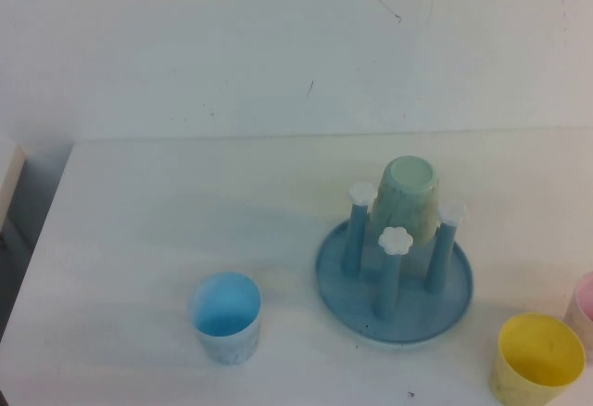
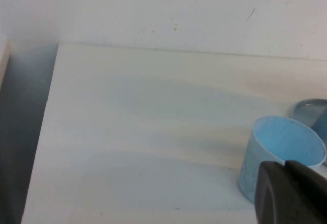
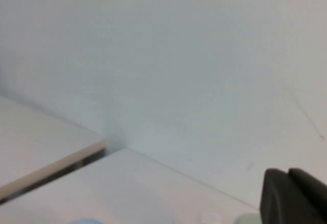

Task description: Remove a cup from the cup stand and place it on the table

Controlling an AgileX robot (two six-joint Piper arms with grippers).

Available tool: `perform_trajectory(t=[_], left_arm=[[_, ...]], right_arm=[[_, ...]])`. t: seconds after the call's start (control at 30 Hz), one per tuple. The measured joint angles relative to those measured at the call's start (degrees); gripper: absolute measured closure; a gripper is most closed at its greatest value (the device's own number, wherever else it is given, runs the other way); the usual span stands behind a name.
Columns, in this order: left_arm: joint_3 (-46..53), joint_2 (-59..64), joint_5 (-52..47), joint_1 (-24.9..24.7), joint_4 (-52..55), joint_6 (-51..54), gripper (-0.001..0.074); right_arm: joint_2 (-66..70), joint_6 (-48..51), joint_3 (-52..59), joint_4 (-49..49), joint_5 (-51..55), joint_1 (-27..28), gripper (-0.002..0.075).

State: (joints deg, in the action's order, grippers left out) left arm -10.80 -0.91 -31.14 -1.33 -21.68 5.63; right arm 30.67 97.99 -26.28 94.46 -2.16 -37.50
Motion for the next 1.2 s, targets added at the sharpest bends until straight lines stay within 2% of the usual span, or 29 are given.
perform_trajectory(t=[0.2, 0.43, 0.57, 0.67, 0.77, 0.87, 0.97, 1.2], left_arm=[[0.0, 0.0, 0.01, 0.0, 0.0, -0.23, 0.0736], [0.0, 0.0, 0.01, 0.0, 0.0, -0.23, 0.0736], [0.0, 0.0, 0.01, 0.0, 0.0, -0.23, 0.0736], [0.0, 0.0, 0.01, 0.0, 0.0, -0.23, 0.0736], [0.0, 0.0, 0.01, 0.0, 0.0, -0.23, 0.0736], [0.0, 0.0, 0.01, 0.0, 0.0, -0.23, 0.0736], [0.0, 0.0, 0.01, 0.0, 0.0, -0.23, 0.0736], [0.0, 0.0, 0.01, 0.0, 0.0, -0.1, 0.0736]], right_arm=[[-0.12, 9.5, 2.28, 0.86, -8.31, 0.0, 0.0727], [-1.1, 20.87, 2.51, 1.08, -9.39, 0.0, 0.0727], [-1.1, 20.95, 4.23, -1.07, -10.31, 0.0, 0.0727], [-1.5, 11.56, 6.69, -10.81, -13.62, 0.0, 0.0727], [-2.41, -5.87, 10.05, -25.5, -16.18, 1.57, 0.0727], [-4.32, -22.17, 13.78, -40.15, -15.66, 5.43, 0.0727], [-7.78, -32.4, 16.36, -51.36, -12.59, 11.31, 0.0727], [-17.43, -56.09, 20.09, -75.44, -2.78, 28.68, 0.0727]])
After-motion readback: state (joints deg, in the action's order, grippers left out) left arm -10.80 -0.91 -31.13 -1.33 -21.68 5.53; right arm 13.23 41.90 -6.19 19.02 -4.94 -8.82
